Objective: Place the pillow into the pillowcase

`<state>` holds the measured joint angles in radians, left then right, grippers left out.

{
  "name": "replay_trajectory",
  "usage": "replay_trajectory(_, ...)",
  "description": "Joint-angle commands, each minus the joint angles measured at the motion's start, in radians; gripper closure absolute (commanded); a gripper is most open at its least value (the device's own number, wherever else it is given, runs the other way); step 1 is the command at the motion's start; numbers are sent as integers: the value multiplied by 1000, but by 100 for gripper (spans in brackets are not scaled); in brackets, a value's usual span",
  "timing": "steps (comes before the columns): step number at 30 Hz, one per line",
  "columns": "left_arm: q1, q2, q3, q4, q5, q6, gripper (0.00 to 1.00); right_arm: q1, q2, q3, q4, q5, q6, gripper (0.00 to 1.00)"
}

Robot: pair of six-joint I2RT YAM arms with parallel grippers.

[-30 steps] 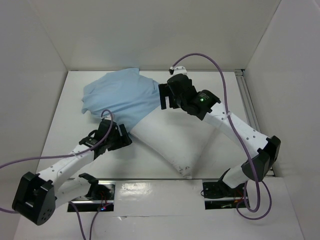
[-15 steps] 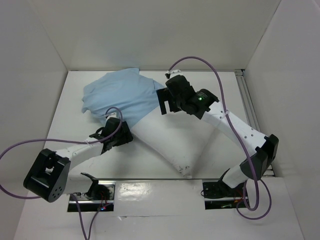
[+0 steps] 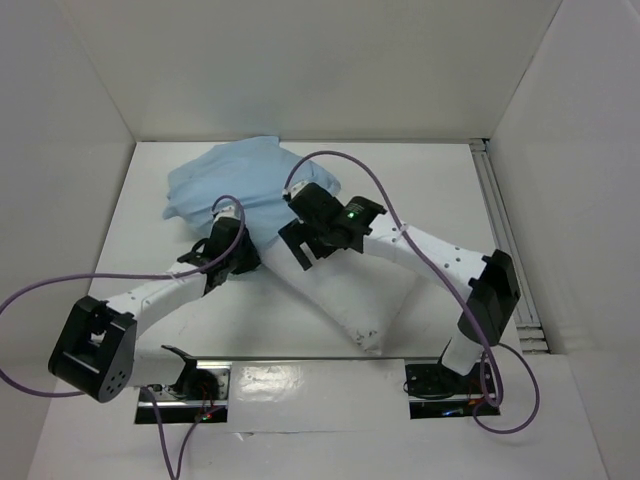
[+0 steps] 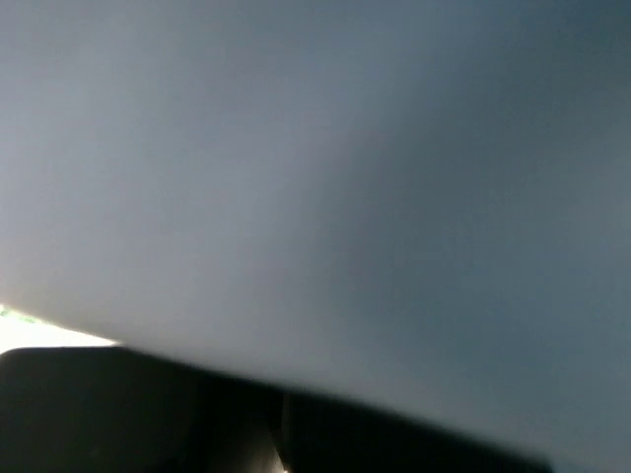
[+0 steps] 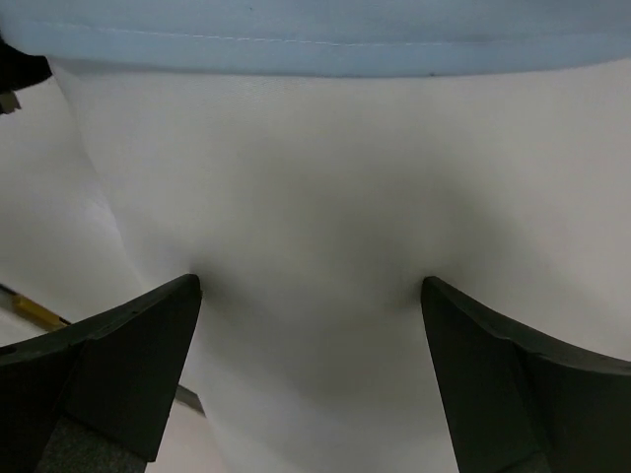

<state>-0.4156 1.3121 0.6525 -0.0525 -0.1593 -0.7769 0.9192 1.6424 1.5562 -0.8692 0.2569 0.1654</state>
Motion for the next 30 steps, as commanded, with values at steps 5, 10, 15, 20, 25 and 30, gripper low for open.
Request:
replay_trajectory(5, 14, -94, 117, 43, 162, 84, 100, -95, 235, 77, 81, -150, -9, 100)
replay_trajectory(10, 23, 16, 353, 94, 369, 113, 100, -290, 276, 408, 176, -67, 120, 100)
replay_trajectory(15, 34, 257, 881, 120, 691, 44, 100, -393, 252, 720, 335, 57, 161, 100)
replay_trajectory(20, 34, 291, 897, 293, 872, -71, 100, -303, 159, 578, 403, 108, 152, 100)
replay_trajectory(25, 43, 239, 492, 438, 918, -120, 100, -191, 93, 181, 461, 119, 288, 100)
replay_trajectory(30, 22, 139, 159, 687, 1024, -286, 100, -169, 73, -139, 552, 82, 442, 100)
